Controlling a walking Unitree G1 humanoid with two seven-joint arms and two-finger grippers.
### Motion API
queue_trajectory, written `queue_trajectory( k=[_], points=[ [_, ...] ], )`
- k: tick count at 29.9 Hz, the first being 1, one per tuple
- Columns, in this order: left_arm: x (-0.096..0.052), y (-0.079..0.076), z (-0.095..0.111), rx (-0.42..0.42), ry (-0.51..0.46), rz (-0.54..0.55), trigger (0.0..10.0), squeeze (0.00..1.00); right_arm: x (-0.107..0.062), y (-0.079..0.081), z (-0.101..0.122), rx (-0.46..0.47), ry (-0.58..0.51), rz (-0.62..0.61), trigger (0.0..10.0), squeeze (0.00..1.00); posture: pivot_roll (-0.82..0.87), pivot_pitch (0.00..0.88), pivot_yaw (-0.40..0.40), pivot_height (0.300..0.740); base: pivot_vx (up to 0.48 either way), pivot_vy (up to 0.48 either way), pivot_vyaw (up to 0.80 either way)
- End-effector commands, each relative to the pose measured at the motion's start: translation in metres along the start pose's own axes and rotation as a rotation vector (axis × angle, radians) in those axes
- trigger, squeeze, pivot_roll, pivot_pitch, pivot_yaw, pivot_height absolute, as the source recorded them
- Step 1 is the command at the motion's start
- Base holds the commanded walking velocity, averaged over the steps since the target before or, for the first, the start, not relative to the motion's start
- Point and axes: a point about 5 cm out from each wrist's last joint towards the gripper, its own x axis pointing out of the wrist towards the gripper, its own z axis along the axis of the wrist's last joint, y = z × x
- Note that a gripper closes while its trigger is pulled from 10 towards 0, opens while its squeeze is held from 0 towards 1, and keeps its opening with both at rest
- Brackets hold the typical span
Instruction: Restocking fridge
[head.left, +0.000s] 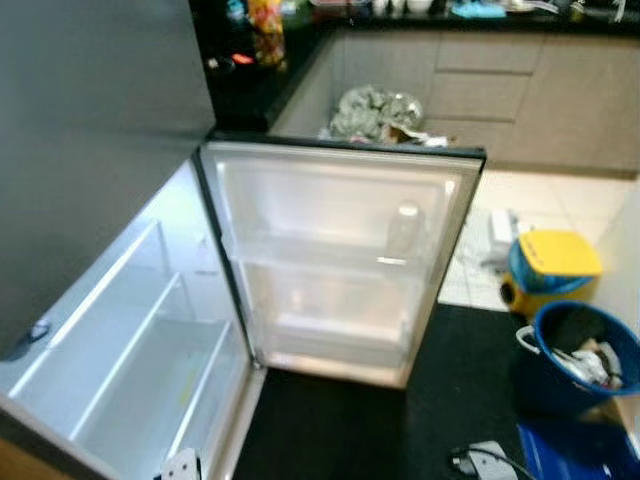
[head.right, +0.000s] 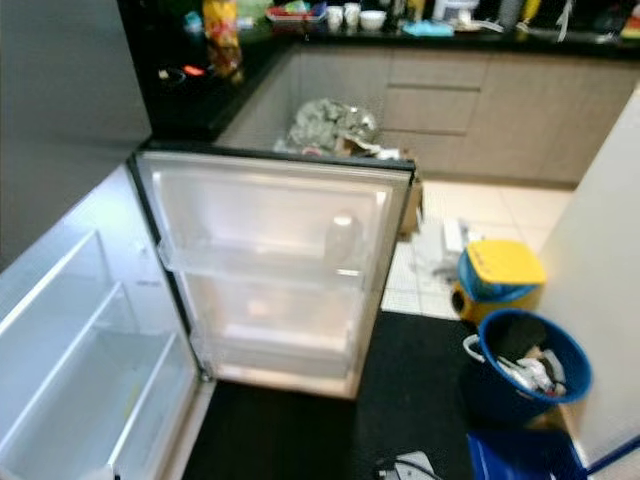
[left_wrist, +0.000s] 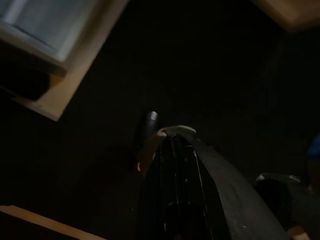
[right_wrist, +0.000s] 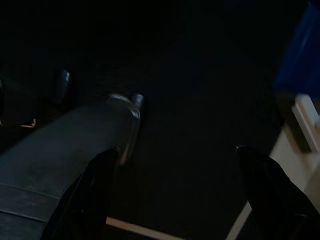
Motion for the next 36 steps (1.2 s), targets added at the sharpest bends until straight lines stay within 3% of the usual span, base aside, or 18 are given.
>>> queue_trajectory(
  k=[1, 8, 28, 36],
  points=[
    [-0.0009, 0.0024, -0.0021, -0.001, 0.013, 0.004, 10.0, 0.00, -0.0008, -0.0024, -0.0026, 0.010, 0.008, -0.006, 10.0, 0.00, 0.00, 0.002, 0.000, 0.740, 0.000, -0.439, 0.00],
    [-0.0008, 0.0015, -0.0023, 0.000, 0.013, -0.003, 10.0, 0.00, -0.0010, -0.0022, -0.0035, 0.023, 0.005, 0.009, 10.0, 0.00, 0.00, 0.002, -0.001, 0.740, 0.000, -0.423, 0.06],
    [-0.0004, -0.0003, -0.0029, 0.006, 0.017, -0.009, 10.0, 0.00, -0.0018, -0.0023, -0.0064, 0.033, 0.007, 0.034, 10.0, 0.00, 0.00, 0.004, -0.001, 0.740, 0.000, -0.423, 0.76],
    [-0.0001, -0.0008, -0.0027, -0.009, 0.008, -0.001, 10.0, 0.00, -0.0018, -0.0023, -0.0064, 0.027, 0.009, 0.037, 10.0, 0.00, -0.01, 0.004, -0.002, 0.740, 0.000, 0.000, 0.76]
  ],
)
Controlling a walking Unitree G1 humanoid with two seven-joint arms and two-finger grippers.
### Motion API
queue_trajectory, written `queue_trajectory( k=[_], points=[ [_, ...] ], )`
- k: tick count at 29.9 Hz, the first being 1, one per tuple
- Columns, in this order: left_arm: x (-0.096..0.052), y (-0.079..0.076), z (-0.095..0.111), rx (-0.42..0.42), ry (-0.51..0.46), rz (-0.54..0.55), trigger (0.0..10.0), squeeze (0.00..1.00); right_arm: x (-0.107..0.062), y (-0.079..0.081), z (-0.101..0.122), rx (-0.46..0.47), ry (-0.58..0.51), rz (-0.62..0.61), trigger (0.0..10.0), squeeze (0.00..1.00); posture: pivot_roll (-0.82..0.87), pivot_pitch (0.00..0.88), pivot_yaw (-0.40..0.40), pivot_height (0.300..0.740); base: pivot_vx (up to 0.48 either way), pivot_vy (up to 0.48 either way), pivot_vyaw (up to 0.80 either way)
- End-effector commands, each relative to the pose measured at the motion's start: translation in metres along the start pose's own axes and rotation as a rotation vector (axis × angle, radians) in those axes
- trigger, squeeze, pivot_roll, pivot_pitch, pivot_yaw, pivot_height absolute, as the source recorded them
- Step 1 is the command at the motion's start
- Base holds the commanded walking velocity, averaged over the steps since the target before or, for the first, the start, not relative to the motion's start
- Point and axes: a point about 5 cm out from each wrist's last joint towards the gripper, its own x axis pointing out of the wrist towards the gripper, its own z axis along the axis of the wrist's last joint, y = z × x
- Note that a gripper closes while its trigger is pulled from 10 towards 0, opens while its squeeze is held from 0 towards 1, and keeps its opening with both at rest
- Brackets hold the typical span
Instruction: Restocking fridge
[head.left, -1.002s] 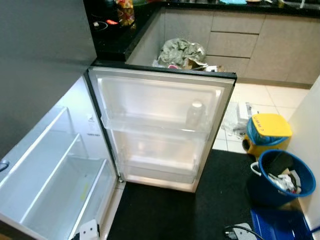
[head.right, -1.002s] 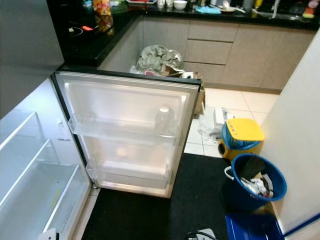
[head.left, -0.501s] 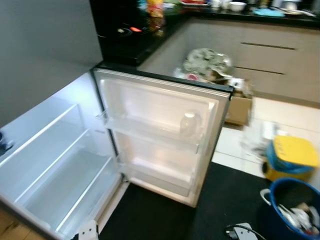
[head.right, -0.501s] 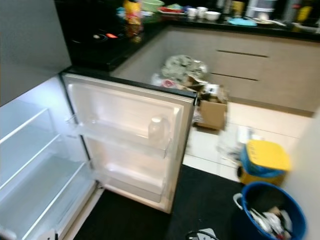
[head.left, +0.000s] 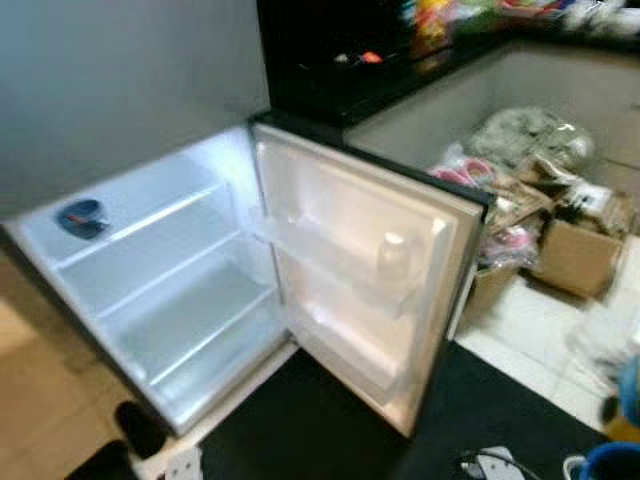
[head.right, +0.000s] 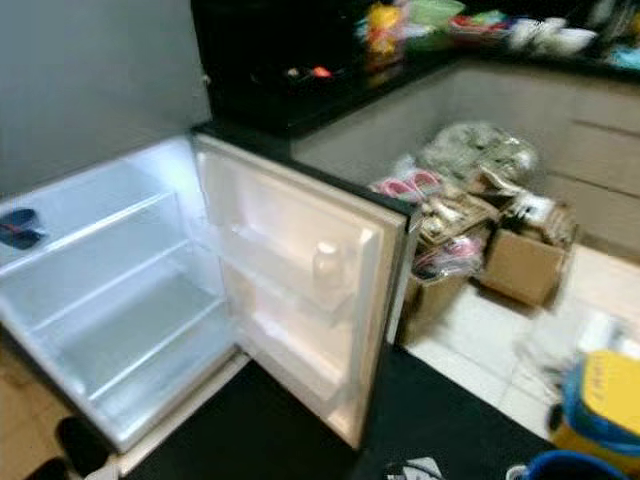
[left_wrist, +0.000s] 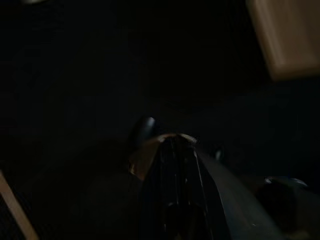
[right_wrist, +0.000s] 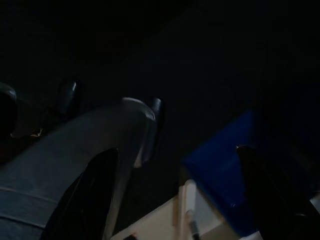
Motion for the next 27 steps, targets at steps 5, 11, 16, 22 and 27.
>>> queue_trajectory(
  k=[5, 11, 16, 22, 27],
  points=[
    [0.000, 0.000, 0.001, -0.003, -0.004, 0.007, 10.0, 0.00, 0.001, 0.005, 0.000, -0.016, 0.004, 0.014, 10.0, 0.00, -0.01, 0.005, -0.001, 0.740, 0.000, 0.000, 0.76],
    [0.000, 0.000, 0.001, -0.001, -0.002, 0.006, 10.0, 0.00, 0.002, 0.006, 0.001, -0.025, 0.006, 0.015, 10.0, 0.00, -0.01, 0.003, -0.002, 0.740, 0.000, 0.000, 0.76],
    [0.000, 0.000, 0.000, 0.003, -0.001, 0.005, 10.0, 0.00, 0.001, 0.005, 0.001, -0.015, 0.004, 0.009, 10.0, 0.00, -0.01, 0.001, -0.003, 0.740, 0.000, 0.000, 0.77],
    [0.000, 0.000, 0.001, 0.012, 0.001, 0.000, 10.0, 0.00, -0.001, -0.005, -0.001, -0.001, 0.016, -0.050, 10.0, 0.00, -0.01, 0.000, -0.005, 0.740, 0.000, 0.000, 0.13],
    [0.000, -0.002, -0.001, 0.032, 0.018, -0.008, 10.0, 0.00, -0.001, -0.007, 0.000, -0.002, 0.013, -0.053, 10.0, 0.00, -0.01, 0.000, -0.007, 0.740, 0.000, -0.465, 0.00]
  ],
)
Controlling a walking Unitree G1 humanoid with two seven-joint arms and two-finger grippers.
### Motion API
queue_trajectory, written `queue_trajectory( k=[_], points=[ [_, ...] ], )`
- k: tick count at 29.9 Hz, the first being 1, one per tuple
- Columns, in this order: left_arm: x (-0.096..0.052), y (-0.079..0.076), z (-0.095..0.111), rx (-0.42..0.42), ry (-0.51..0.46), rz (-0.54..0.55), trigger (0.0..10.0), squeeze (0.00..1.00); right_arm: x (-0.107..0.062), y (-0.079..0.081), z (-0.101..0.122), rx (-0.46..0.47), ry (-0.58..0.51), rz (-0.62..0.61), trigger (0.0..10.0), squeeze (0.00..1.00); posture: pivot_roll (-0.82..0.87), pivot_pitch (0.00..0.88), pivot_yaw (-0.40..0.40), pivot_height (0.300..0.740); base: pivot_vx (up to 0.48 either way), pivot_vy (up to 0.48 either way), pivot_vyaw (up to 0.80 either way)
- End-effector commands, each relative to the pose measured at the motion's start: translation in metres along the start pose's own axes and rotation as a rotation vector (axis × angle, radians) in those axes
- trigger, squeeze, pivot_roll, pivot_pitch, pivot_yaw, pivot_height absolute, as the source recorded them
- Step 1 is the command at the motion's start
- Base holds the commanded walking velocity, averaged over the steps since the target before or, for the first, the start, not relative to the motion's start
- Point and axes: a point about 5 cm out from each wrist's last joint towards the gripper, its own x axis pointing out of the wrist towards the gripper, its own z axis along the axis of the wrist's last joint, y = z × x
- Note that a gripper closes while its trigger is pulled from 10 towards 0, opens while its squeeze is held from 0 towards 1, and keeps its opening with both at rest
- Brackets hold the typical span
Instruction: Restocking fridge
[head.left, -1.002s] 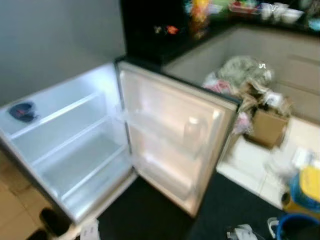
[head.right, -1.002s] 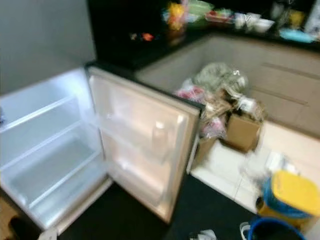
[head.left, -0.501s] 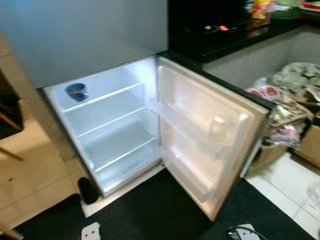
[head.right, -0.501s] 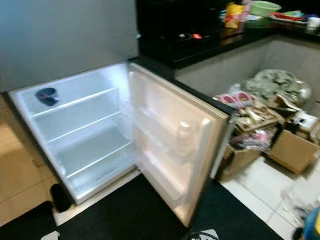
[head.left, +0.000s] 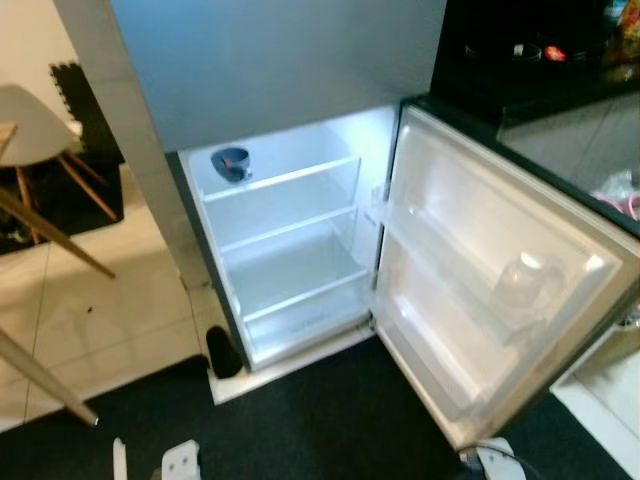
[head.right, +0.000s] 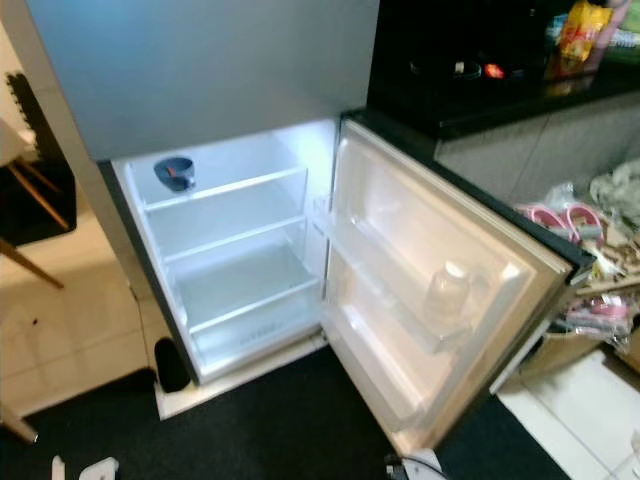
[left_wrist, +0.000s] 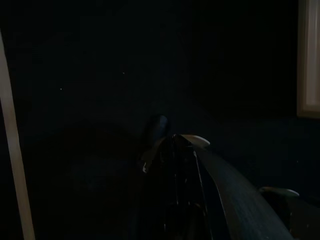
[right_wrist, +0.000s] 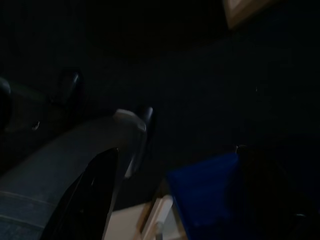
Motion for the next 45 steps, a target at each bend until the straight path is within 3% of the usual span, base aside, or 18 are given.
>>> queue_trajectory(
  k=[1, 7, 13, 16, 17, 19, 21, 22, 23, 24, 27, 29, 31, 32, 36, 39, 40, 45],
  points=[
    [-0.001, 0.000, -0.009, 0.007, 0.035, -0.003, 10.0, 0.00, -0.001, -0.005, -0.003, 0.005, 0.014, -0.015, 10.0, 0.00, -0.01, 0.000, -0.008, 0.740, 0.000, -0.319, 0.00],
    [-0.001, 0.000, -0.009, -0.002, 0.031, 0.001, 10.0, 0.00, -0.001, -0.005, -0.001, 0.003, 0.012, -0.024, 10.0, 0.00, -0.01, 0.000, -0.008, 0.740, 0.000, -0.053, 0.00],
    [-0.002, 0.001, -0.009, 0.014, 0.035, 0.012, 10.0, 0.00, -0.003, -0.018, 0.005, 0.128, -0.027, -0.113, 10.0, 0.00, 0.00, 0.000, -0.005, 0.740, 0.000, 0.000, 0.00],
    [-0.002, 0.002, -0.009, 0.014, 0.033, 0.014, 10.0, 0.00, -0.010, -0.047, 0.012, 0.246, -0.070, -0.260, 10.0, 0.00, 0.00, 0.000, -0.003, 0.740, 0.000, 0.000, 0.00],
    [-0.002, 0.002, -0.009, 0.014, 0.033, 0.014, 10.0, 0.00, -0.010, -0.047, 0.012, 0.246, -0.070, -0.260, 10.0, 0.00, 0.00, 0.000, -0.003, 0.740, 0.000, 0.000, 0.00],
    [-0.002, 0.003, -0.008, 0.014, 0.032, 0.014, 10.0, 0.00, -0.016, -0.063, 0.014, 0.307, -0.093, -0.336, 10.0, 0.00, 0.00, 0.000, -0.003, 0.740, 0.000, 0.000, 0.00],
    [-0.002, 0.003, -0.008, 0.013, 0.030, 0.015, 10.0, 0.00, -0.026, -0.087, 0.016, 0.410, -0.132, -0.455, 10.0, 0.00, 0.00, 0.000, -0.001, 0.740, 0.000, 0.000, 0.00],
    [-0.002, 0.003, -0.008, 0.013, 0.030, 0.015, 10.0, 0.00, -0.026, -0.087, 0.016, 0.410, -0.132, -0.455, 10.0, 0.00, 0.00, 0.000, -0.001, 0.740, 0.000, 0.000, 0.00],
    [-0.002, 0.004, -0.007, 0.012, 0.027, 0.015, 10.0, 0.00, -0.040, -0.115, 0.022, 0.518, -0.194, -0.574, 10.0, 0.00, 0.00, 0.000, -0.001, 0.740, 0.000, 0.000, 0.00],
    [-0.002, 0.004, -0.007, 0.012, 0.026, 0.015, 10.0, 0.00, -0.048, -0.130, 0.031, 0.594, -0.262, -0.617, 10.0, 0.00, 0.00, 0.000, -0.001, 0.740, 0.000, 0.000, 0.00],
    [-0.002, 0.004, -0.007, 0.010, 0.025, 0.015, 10.0, 0.00, -0.066, -0.156, 0.055, 0.747, -0.438, -0.662, 10.0, 0.00, 0.00, 0.000, -0.001, 0.740, 0.000, 0.000, 0.00],
    [-0.002, 0.004, -0.007, 0.009, 0.024, 0.015, 10.0, 0.00, -0.070, -0.161, 0.061, 0.779, -0.482, -0.661, 10.0, 0.00, 0.00, 0.000, -0.001, 0.740, 0.000, 0.000, 0.00],
    [-0.002, 0.004, -0.007, 0.005, 0.020, 0.016, 10.0, 0.00, -0.083, -0.175, 0.084, 0.861, -0.623, -0.635, 10.0, 0.00, 0.00, 0.000, -0.001, 0.740, 0.000, 0.000, 0.00],
    [-0.002, 0.004, -0.007, 0.005, 0.020, 0.016, 10.0, 0.00, -0.083, -0.175, 0.084, 0.861, -0.623, -0.635, 10.0, 0.00, 0.00, 0.000, -0.001, 0.740, 0.000, 0.000, 0.00],
    [-0.002, 0.004, -0.007, 0.016, 0.025, 0.016, 10.0, 0.00, -0.102, -0.183, 0.134, 0.916, -0.894, -0.440, 10.0, 0.00, 0.00, 0.004, 0.002, 0.740, 0.000, 0.000, 0.00],
    [-0.002, 0.004, -0.007, 0.016, 0.025, 0.015, 10.0, 0.00, -0.106, -0.170, 0.168, 0.831, -1.012, -0.223, 10.0, 0.00, 0.00, 0.005, 0.000, 0.740, 0.000, 0.000, 0.00],
    [-0.002, 0.004, -0.007, 0.016, 0.025, 0.015, 10.0, 0.00, -0.106, -0.170, 0.168, 0.831, -1.012, -0.223, 10.0, 0.00, 0.00, 0.005, 0.000, 0.740, 0.000, 0.000, 0.00],
    [-0.002, 0.004, -0.007, 0.023, 0.027, 0.012, 10.0, 0.00, -0.103, -0.144, 0.193, 0.644, -1.067, 0.070, 10.0, 0.00, 0.00, 0.005, 0.000, 0.740, 0.000, 0.000, 0.00]
  ],
)
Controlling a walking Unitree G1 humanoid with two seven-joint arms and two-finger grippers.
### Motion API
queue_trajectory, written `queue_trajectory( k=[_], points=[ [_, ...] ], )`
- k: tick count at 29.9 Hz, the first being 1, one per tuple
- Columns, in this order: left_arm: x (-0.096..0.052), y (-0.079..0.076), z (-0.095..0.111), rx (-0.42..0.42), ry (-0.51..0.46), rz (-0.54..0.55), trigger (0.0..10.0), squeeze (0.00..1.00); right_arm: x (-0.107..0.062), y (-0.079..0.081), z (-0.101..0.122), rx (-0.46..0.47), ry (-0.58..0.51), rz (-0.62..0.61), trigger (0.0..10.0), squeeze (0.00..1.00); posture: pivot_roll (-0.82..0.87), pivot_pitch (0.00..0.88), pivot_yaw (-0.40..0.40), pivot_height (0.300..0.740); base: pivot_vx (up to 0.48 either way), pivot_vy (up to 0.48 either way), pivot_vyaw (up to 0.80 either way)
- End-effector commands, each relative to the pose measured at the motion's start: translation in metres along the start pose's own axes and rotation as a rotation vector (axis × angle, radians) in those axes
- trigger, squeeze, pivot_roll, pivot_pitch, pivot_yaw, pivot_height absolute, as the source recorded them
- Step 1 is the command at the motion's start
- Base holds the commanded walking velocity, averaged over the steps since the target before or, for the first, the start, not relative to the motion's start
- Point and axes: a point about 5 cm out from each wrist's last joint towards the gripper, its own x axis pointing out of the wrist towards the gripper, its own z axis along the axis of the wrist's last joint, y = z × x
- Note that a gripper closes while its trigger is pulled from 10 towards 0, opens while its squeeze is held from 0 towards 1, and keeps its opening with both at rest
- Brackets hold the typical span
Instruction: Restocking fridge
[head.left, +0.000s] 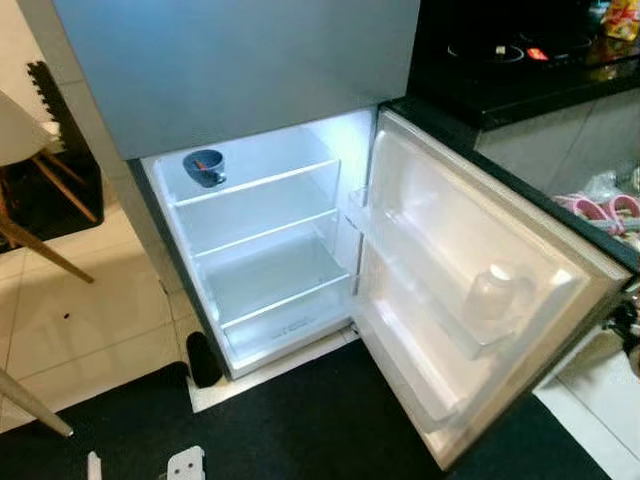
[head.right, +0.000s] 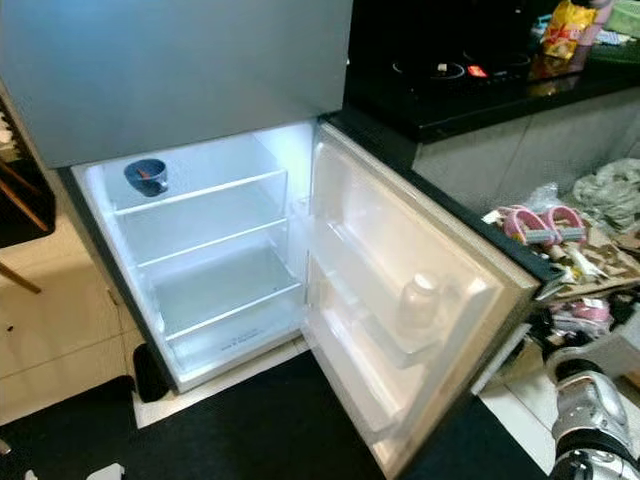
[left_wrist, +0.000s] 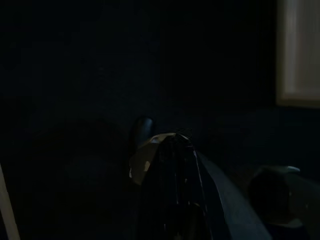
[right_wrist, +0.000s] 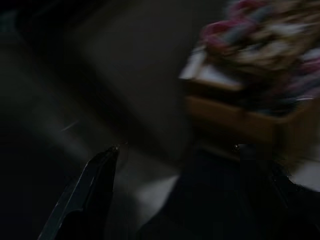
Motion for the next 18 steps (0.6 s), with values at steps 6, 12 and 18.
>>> queue_trajectory(
  k=[6, 12, 18],
  points=[
    [-0.002, 0.007, -0.003, 0.007, 0.013, 0.018, 10.0, 0.00, 0.002, 0.062, -0.046, 0.010, 0.251, 0.581, 10.0, 0.00, 0.00, 0.006, 0.005, 0.740, 0.000, 0.000, 0.00],
    [-0.002, 0.007, -0.002, 0.009, 0.013, 0.016, 10.0, 0.00, -0.014, 0.119, -0.087, 0.063, 0.438, 1.028, 10.0, 0.00, -0.01, 0.005, 0.009, 0.740, 0.000, 0.000, 0.00],
    [-0.001, 0.004, -0.001, 0.011, 0.010, 0.008, 10.0, 0.00, -0.024, 0.162, -0.112, 0.100, 0.477, 1.194, 10.0, 0.00, 0.00, 0.005, 0.010, 0.740, 0.000, 0.000, 0.00]
  ],
)
